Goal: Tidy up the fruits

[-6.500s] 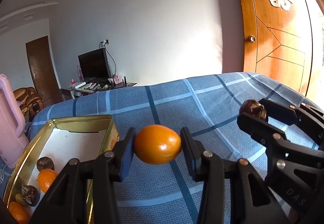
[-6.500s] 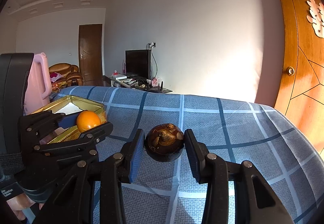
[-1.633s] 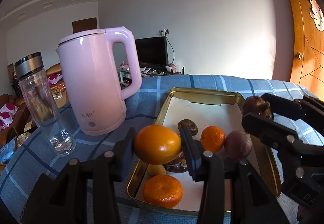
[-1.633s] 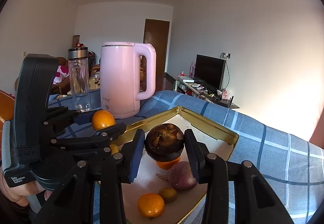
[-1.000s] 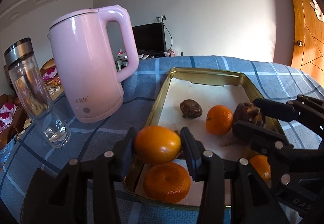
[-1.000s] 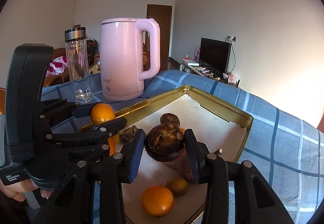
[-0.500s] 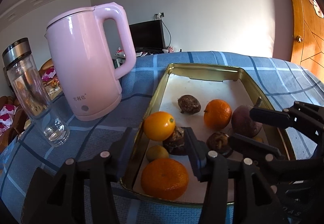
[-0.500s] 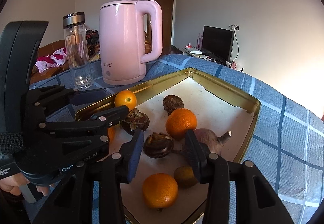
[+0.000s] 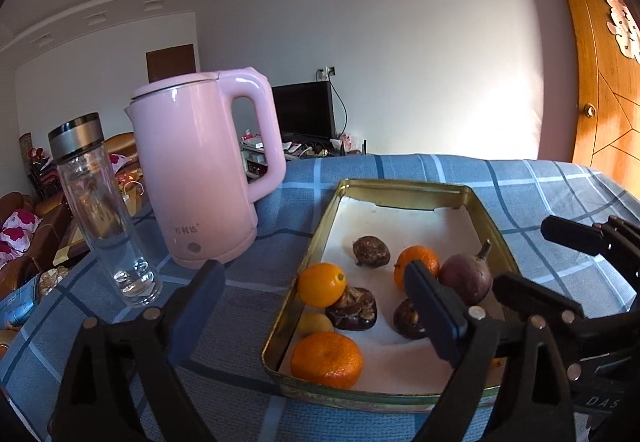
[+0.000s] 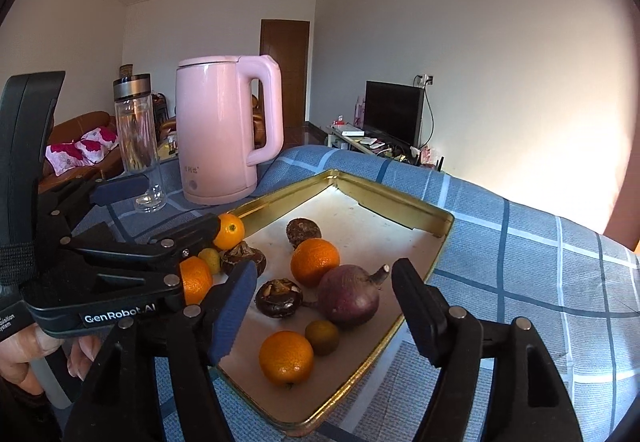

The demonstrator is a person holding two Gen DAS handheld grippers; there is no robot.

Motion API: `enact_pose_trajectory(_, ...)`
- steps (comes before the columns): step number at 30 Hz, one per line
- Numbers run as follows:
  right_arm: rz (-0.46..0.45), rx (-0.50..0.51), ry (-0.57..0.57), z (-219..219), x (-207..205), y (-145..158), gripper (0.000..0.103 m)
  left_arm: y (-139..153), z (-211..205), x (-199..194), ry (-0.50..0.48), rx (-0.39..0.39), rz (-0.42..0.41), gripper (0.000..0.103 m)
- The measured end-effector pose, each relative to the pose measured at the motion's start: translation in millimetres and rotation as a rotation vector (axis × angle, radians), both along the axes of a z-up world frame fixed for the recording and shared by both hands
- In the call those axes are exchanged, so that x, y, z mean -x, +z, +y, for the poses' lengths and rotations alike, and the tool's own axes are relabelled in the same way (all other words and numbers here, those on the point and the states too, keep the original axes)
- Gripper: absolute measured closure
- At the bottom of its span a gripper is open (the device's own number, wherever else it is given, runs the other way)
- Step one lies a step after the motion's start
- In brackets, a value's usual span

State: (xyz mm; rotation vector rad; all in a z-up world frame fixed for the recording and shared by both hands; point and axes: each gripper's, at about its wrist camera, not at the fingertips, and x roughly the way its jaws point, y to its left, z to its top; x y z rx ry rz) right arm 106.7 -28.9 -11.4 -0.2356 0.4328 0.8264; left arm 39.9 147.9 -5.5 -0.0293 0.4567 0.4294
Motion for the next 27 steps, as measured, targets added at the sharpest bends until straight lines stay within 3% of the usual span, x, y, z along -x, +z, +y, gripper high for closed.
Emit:
enact_pose_trajectory(5, -0.033, -0.037, -0.038, -14, 7, 13, 0.028, 11, -6, 9, 0.0, -0.015, -0.039, 0.0)
enact_pose_trajectory(11, -0.095, -0.087, -0.068, -30, 21, 30, 0.023, 20, -18, 15, -0.008, -0.035, -0.055, 0.0)
enact_pose_trajectory(18, -0.142, -0.137, -0.102, -50, 33, 44, 0.02, 18, -19, 15, -0.02, 0.007, -0.042, 0.0)
enact_pose_trajectory(24, -0.16, -0.161, -0.112, -58, 39, 48, 0.018, 19, -25, 18, -0.014, -0.024, -0.051, 0.0)
enact_pose_trajectory(27, -0.168, -0.167, -0.112, -61, 43, 48, 0.018, 22, -31, 23, 0.023, -0.084, -0.082, 0.0)
